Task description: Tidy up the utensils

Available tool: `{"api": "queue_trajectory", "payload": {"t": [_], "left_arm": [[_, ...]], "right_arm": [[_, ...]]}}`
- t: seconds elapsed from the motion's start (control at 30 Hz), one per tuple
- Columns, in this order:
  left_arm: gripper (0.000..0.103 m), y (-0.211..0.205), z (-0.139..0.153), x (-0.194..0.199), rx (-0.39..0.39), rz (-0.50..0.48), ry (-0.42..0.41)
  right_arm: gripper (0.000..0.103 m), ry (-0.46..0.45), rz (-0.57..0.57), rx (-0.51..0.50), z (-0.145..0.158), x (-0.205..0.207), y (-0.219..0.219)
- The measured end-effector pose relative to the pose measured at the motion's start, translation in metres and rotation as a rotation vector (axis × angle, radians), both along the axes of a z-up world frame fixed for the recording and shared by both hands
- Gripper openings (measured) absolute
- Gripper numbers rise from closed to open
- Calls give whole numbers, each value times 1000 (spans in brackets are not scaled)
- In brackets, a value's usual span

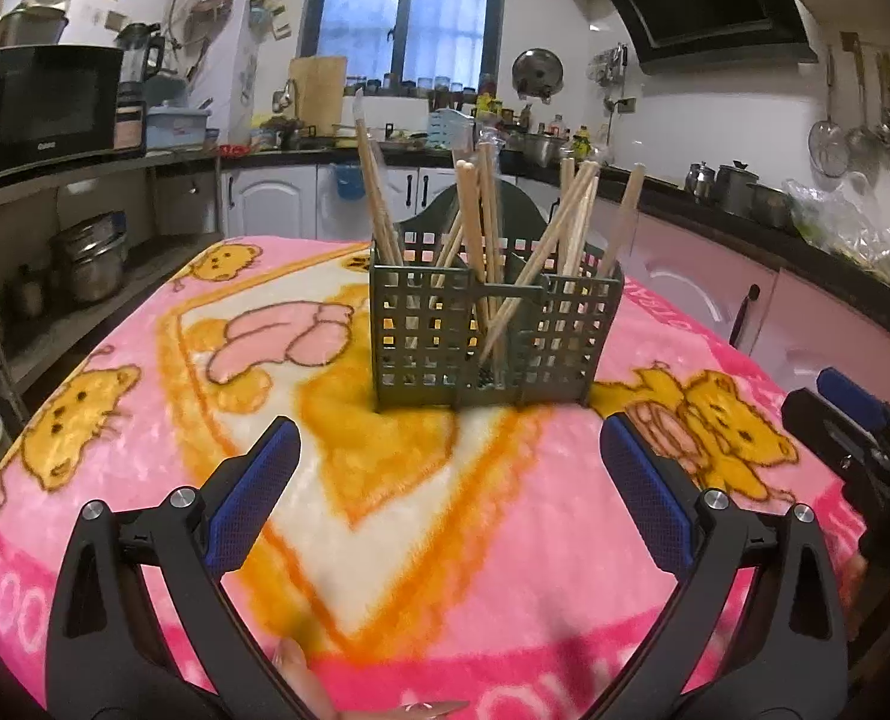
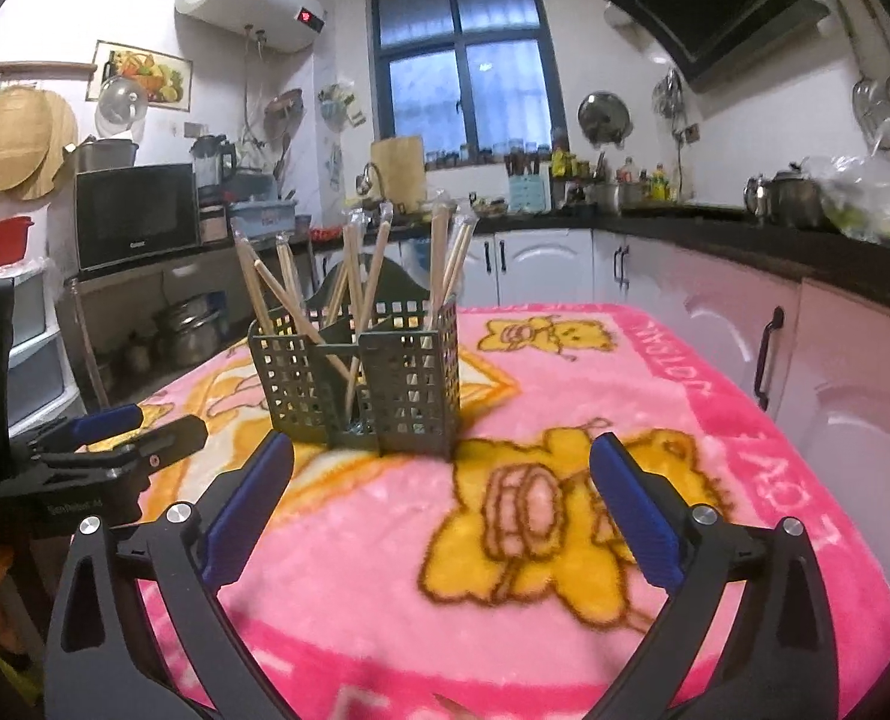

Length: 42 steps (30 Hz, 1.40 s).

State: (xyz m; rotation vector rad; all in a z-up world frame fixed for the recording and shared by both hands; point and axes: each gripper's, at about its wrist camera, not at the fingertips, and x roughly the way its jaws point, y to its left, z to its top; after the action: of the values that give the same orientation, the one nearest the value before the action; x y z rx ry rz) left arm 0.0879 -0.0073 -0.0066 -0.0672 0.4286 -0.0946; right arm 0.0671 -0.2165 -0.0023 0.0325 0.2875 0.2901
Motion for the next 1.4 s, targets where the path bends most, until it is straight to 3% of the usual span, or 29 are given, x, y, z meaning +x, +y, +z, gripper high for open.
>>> {"api": "queue_trajectory", "payload": {"t": [0.3, 1.4], "left_arm": [[92, -3, 0, -11, 8, 17, -55], [92, -1, 2, -13, -9, 20, -55]], "right_arm": [[96, -61, -12, 23, 1, -9, -3], [96, -32, 5, -6, -6, -8, 9]]}}
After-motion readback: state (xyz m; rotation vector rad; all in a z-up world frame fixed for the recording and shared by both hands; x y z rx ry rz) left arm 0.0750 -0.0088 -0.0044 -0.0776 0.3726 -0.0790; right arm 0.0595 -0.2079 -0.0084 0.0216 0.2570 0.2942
